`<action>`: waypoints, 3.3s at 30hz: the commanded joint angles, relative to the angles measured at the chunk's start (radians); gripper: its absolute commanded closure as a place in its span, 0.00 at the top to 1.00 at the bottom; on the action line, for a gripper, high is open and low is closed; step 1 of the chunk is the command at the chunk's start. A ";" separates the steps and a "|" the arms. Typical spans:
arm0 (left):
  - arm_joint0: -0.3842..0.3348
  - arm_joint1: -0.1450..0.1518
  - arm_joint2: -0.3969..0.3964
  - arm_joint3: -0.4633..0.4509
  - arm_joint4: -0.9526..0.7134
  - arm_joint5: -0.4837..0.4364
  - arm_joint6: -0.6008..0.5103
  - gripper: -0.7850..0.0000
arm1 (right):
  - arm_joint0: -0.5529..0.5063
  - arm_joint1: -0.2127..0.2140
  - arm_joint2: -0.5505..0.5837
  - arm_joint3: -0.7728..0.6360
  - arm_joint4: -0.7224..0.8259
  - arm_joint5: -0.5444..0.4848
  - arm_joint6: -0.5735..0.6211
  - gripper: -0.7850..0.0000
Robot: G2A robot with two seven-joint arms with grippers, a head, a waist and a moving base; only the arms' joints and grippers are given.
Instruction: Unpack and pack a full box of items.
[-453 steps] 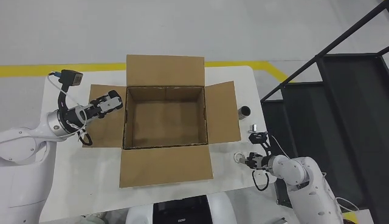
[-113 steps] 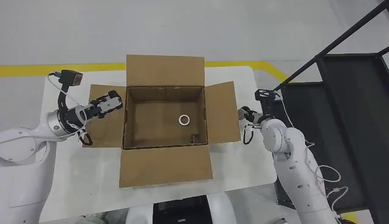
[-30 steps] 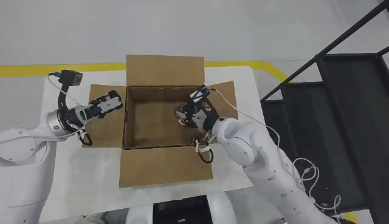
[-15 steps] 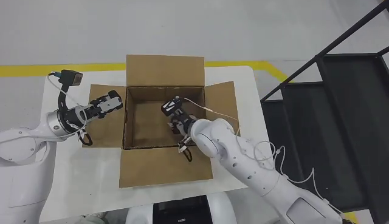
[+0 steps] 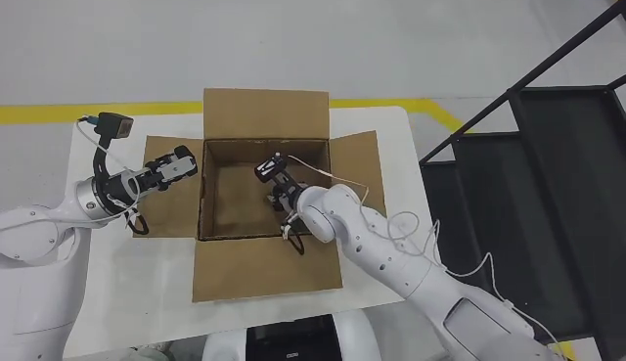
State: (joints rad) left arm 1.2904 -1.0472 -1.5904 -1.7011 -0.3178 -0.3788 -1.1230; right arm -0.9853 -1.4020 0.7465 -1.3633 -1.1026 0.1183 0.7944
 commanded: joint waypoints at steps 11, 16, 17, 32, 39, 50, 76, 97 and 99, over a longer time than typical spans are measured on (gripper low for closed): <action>0.000 0.000 0.000 0.000 0.000 0.000 0.000 1.00 | 0.009 -0.012 0.019 -0.001 0.004 -0.002 -0.015 0.00; 0.000 0.000 0.000 0.000 0.000 0.000 0.000 1.00 | 0.001 -0.013 0.032 -0.039 -0.003 -0.005 -0.017 0.00; 0.000 0.000 0.000 0.000 0.000 0.000 0.000 1.00 | -0.001 -0.013 0.035 -0.043 -0.004 -0.005 -0.017 0.00; 0.000 0.000 0.000 0.000 0.000 0.000 0.000 1.00 | 0.049 -0.060 -0.014 0.088 0.039 0.007 -0.073 0.00; 0.000 0.000 0.000 0.000 0.000 0.000 0.000 1.00 | 0.069 -0.075 -0.021 0.138 0.039 0.009 -0.078 0.53; 0.000 0.000 0.000 0.000 0.000 0.000 0.000 1.00 | 0.042 -0.068 0.016 0.070 -0.006 0.003 -0.045 1.00; 0.007 0.014 -0.085 0.017 0.041 0.020 0.050 1.00 | -0.388 0.066 0.820 -0.634 0.660 -0.229 0.204 1.00; 0.197 0.054 -0.304 0.073 0.388 0.088 0.222 1.00 | -0.618 0.105 0.987 -0.590 0.706 -0.189 0.167 1.00; 0.209 0.050 -0.268 0.081 0.394 0.076 0.246 1.00 | -0.611 0.107 0.976 -0.586 0.722 -0.194 0.171 1.00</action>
State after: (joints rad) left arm 1.4944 -0.9948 -1.8787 -1.6245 0.0747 -0.2963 -0.8897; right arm -1.5995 -1.2961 1.7265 -1.9499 -0.3884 -0.0735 0.9640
